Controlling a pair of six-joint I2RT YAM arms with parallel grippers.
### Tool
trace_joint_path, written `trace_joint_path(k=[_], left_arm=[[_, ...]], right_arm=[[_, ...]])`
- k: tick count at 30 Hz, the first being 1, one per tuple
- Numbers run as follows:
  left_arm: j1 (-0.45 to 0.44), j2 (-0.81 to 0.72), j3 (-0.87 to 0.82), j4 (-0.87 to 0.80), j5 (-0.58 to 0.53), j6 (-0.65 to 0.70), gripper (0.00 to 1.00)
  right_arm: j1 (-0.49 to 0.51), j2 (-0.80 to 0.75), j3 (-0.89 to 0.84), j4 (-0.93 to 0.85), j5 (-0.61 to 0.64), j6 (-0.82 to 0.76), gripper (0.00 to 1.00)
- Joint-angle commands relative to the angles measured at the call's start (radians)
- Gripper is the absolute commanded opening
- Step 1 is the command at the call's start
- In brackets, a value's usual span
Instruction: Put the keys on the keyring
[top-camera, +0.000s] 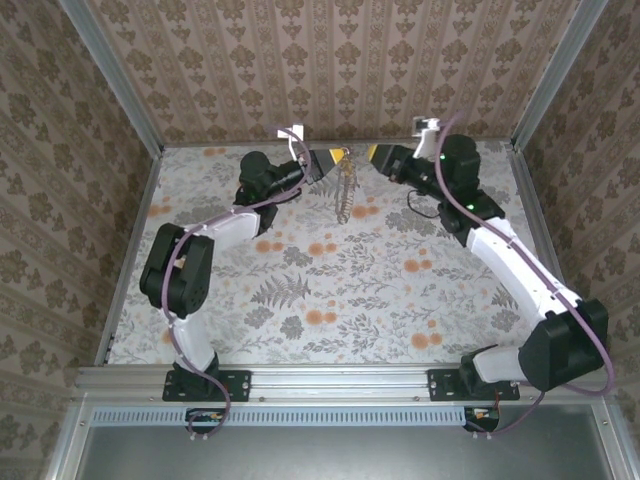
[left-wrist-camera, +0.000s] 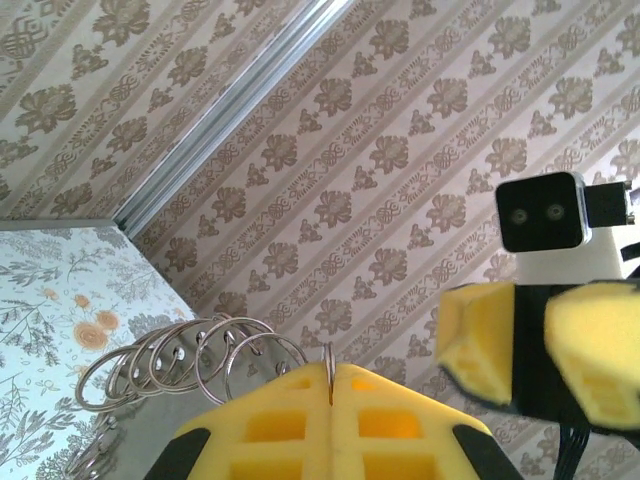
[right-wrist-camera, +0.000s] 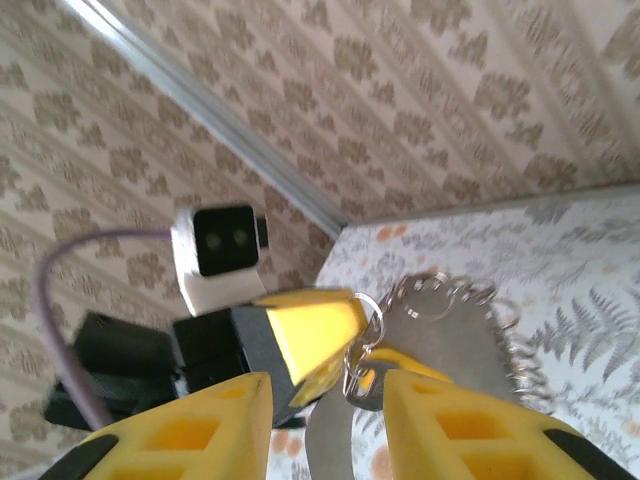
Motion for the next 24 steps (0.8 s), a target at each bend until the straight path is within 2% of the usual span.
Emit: trace_joint_path(k=[1, 10, 14, 24], left_arm=[[0.010, 0.015, 0.048, 0.158, 0.033, -0.089, 0.00], [0.010, 0.014, 0.073, 0.165, 0.056, -0.097, 0.00], [0.010, 0.009, 0.080, 0.164, 0.069, -0.097, 0.00], [0.005, -0.021, 0.085, 0.204, 0.154, -0.029, 0.00]], right_arm=[[-0.032, -0.004, -0.019, 0.068, -0.041, 0.054, 0.36], [-0.042, 0.204, -0.018, 0.463, -0.159, 0.303, 0.34], [-0.034, 0.277, -0.003, 0.582, -0.178, 0.391, 0.31], [0.000, 0.241, -0.054, 0.625, -0.161, 0.402, 0.29]])
